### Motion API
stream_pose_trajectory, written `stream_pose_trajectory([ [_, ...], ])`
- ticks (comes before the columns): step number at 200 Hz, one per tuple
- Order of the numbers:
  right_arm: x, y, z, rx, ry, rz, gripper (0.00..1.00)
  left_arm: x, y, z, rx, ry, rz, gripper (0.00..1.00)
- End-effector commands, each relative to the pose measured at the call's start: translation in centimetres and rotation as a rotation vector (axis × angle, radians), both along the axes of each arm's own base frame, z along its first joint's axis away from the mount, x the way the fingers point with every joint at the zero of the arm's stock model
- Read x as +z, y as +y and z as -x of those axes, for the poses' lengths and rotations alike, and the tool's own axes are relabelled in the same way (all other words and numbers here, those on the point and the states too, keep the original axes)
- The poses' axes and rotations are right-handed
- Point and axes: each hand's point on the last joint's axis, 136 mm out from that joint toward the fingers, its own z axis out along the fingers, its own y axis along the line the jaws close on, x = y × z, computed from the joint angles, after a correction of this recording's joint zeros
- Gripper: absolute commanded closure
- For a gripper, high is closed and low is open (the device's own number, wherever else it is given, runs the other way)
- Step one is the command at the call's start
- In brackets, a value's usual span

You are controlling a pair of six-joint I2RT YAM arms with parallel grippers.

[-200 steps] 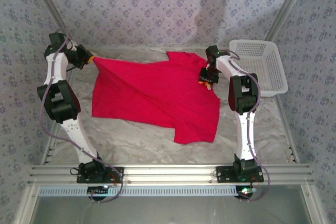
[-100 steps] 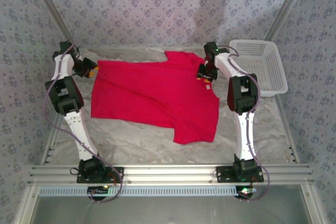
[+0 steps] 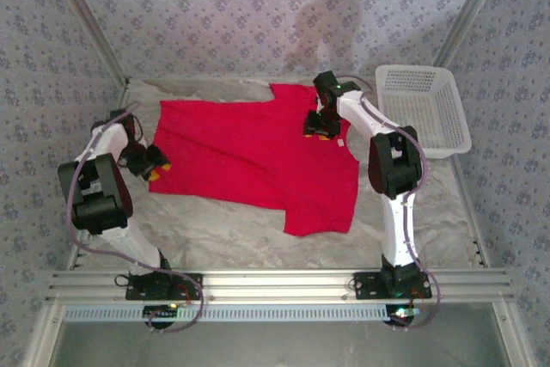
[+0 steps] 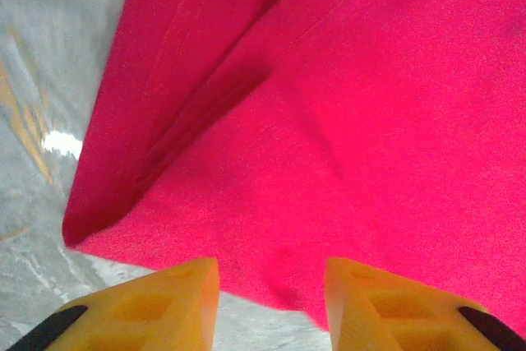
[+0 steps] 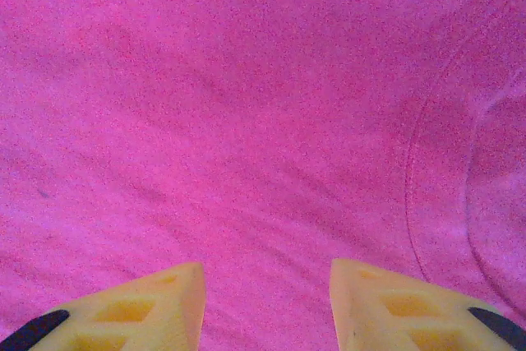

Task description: Fold the inside-out t-shirt

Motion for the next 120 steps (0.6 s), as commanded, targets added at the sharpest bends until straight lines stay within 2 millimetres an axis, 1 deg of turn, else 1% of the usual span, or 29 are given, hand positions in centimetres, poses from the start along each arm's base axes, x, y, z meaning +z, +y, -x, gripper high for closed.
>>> stream_pose_trajectory([
  [1,0.1,1.1,-1.5,0.01,-0.023,-0.023,0.53,-0.5,1.5,0.6,-0.009,0.022,-0.079,0.58],
  [15,-0.1,1.5,-1.9,0.014,-0.028,-0.027,0.52,-0.5,2.1,0.5,-0.006,0.031,-0.108,0.57],
  [31,-0.7,1.6,-2.0,0.012,-0.01,-0.027,0.52,-0.8,2.2,0.1,-0.008,0.036,-0.109,0.57],
  [48,-1.6,1.2,-2.3,0.001,-0.001,-0.015,0.52,-1.1,2.2,-0.2,-0.01,0.042,-0.107,0.57],
  [81,-3.2,0.5,-2.3,-0.012,0.036,-0.013,0.51,-0.6,2.4,-1.4,-0.004,0.015,-0.125,0.56],
  [97,-3.2,0.5,-2.3,-0.013,0.039,-0.021,0.51,-0.6,2.6,-1.8,-0.012,0.017,-0.137,0.56],
  [120,-3.0,0.5,-2.4,-0.012,0.035,-0.023,0.51,-1.2,2.7,-2.1,-0.025,0.041,-0.15,0.58],
])
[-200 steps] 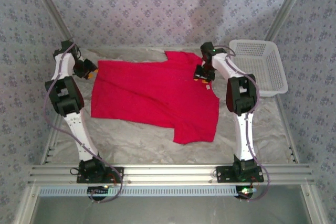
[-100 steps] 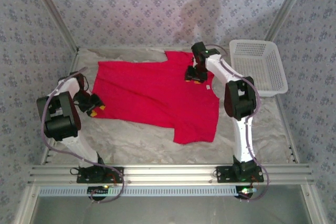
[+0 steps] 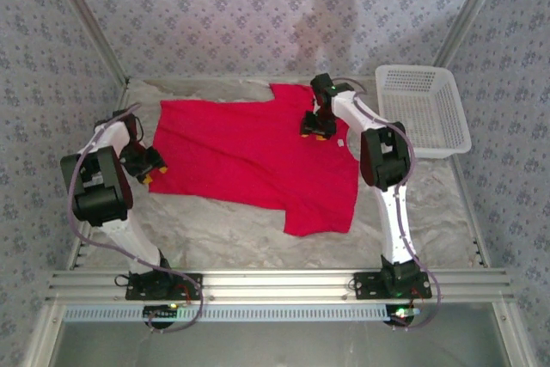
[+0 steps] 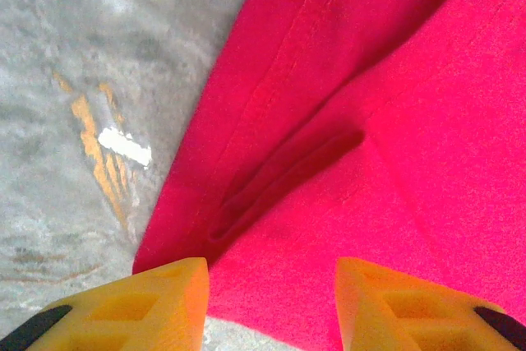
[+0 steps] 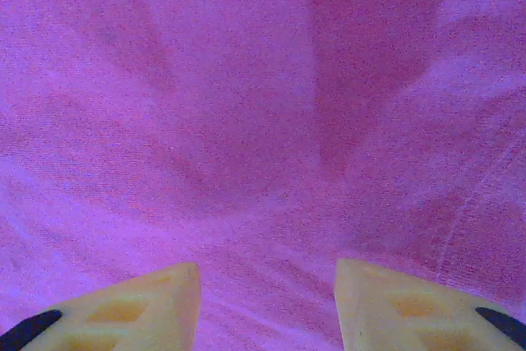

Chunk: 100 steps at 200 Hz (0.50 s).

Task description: Fold the inside-out t-shirt

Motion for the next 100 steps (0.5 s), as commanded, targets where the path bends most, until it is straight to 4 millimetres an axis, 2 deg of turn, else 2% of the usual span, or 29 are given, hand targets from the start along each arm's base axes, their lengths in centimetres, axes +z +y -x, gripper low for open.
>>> stream_pose_trajectory([
  [1,0.6,0.1,-0.2,-0.005,0.005,-0.018,0.51,-0.4,0.4,-0.6,-0.019,0.018,-0.029,0.58],
  [38,0.5,-0.3,-0.7,-0.02,0.005,-0.025,0.49,-1.5,-0.2,-0.6,-0.021,0.032,-0.008,0.7],
  [61,-0.7,-1.4,-1.7,-0.065,0.005,-0.014,0.49,-1.5,-0.4,-0.6,-0.017,0.026,0.002,0.89],
  [79,-2.3,-3.2,-2.8,-0.124,0.004,0.037,0.49,-0.1,-0.4,-1.1,-0.006,-0.008,-0.006,1.0],
  [100,-4.2,-5.8,-3.2,-0.185,0.048,0.118,0.49,2.9,-0.5,-1.7,-0.002,-0.079,-0.028,1.0],
])
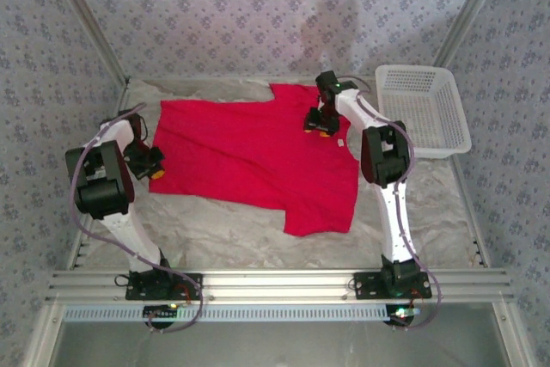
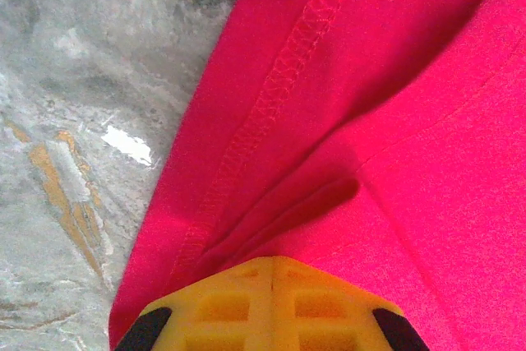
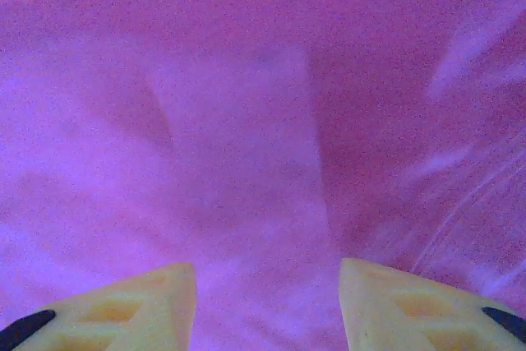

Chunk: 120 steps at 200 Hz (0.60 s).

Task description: Fold the inside-out t-shirt

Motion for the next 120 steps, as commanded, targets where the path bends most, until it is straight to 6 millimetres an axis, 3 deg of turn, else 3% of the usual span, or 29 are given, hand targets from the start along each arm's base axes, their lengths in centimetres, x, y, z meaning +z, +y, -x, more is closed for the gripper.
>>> stream_pose_trajectory([
  [1,-2.9,-3.7,-0.6,-0.1,0.064,0.105,0.49,4.3,-0.2,-0.9,0.005,-0.099,-0.021,1.0],
  [21,-3.8,-5.4,-0.5,-0.126,0.097,0.163,0.49,7.6,-0.3,-0.3,0.015,-0.179,-0.042,1.0],
  [44,-3.6,-6.5,-0.5,-0.143,0.095,0.195,0.49,10.0,-0.5,2.5,0.056,-0.251,-0.056,1.0],
  [61,-3.2,-6.7,-0.7,-0.147,0.089,0.192,0.49,9.9,-1.4,4.9,0.109,-0.299,-0.011,1.0],
  [78,-2.7,-6.7,-0.9,-0.151,0.084,0.174,0.49,9.2,-2.4,5.9,0.133,-0.345,0.041,0.97],
  [93,-2.1,-6.2,-1.1,-0.144,0.071,0.147,0.48,8.2,-2.9,5.6,0.13,-0.334,0.081,0.8],
  [120,-1.2,-5.0,-0.8,-0.128,0.06,0.113,0.47,6.9,-3.7,3.3,0.09,-0.315,0.127,0.67],
])
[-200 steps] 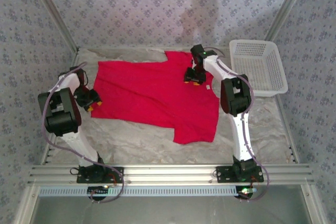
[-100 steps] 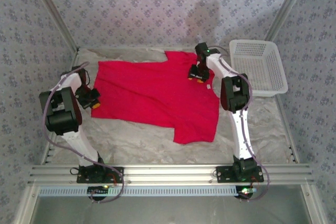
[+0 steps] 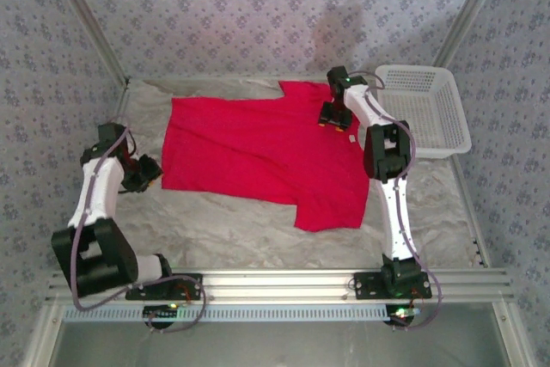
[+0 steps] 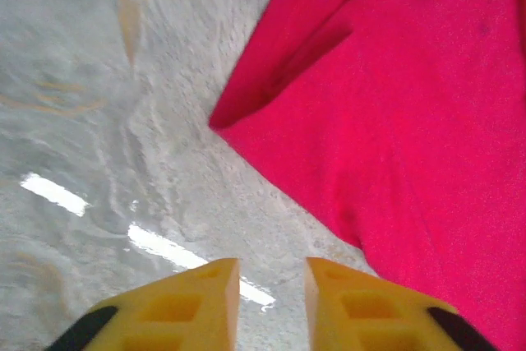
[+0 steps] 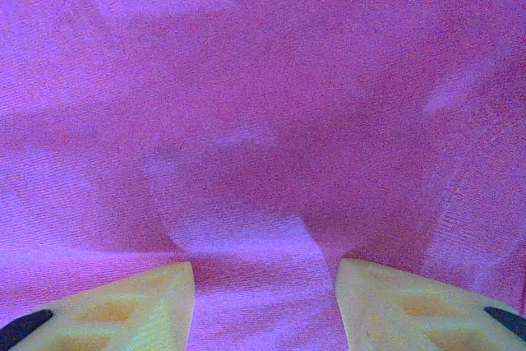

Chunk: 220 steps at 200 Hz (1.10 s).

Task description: Fold the inside-out t-shirt

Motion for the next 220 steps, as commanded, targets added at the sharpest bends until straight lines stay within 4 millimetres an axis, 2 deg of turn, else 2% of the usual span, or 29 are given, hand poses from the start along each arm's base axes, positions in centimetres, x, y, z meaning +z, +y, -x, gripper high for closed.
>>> stream_pose_trajectory([
  [1,-0.9,-0.1,1.7,-0.015,0.071,0.001,0.47,-0.7,-0.8,-2.7,-0.03,-0.04,0.051,0.66],
  [30,0.2,0.6,2.4,0.01,0.053,-0.013,0.46,-1.1,0.1,-5.2,-0.051,-0.07,0.012,0.59],
  [55,0.8,1.0,2.7,0.034,0.053,-0.03,0.44,-2.6,0.3,-6.1,-0.084,-0.033,0.015,0.55],
  [72,1.1,1.1,2.7,0.041,0.05,-0.04,0.44,-3.8,0.5,-6.0,-0.092,0.006,0.005,0.52],
  [79,1.3,1.0,2.6,0.042,0.046,-0.039,0.44,-4.1,0.6,-6.7,-0.095,-0.014,0.003,0.52],
  [105,1.6,1.2,2.5,0.044,0.038,-0.047,0.43,-5.5,0.2,-7.1,-0.092,-0.002,0.04,0.52],
  [144,1.6,1.4,2.4,0.049,0.037,-0.052,0.43,-6.2,-1.0,-8.0,-0.077,-0.035,0.12,0.53],
  [186,1.5,1.3,2.5,0.051,0.041,-0.056,0.43,-7.8,-1.7,-7.6,-0.08,-0.004,0.159,0.54],
  [220,1.7,1.3,2.3,0.05,0.034,-0.064,0.42,-7.5,-1.9,-7.5,-0.083,-0.002,0.16,0.55],
])
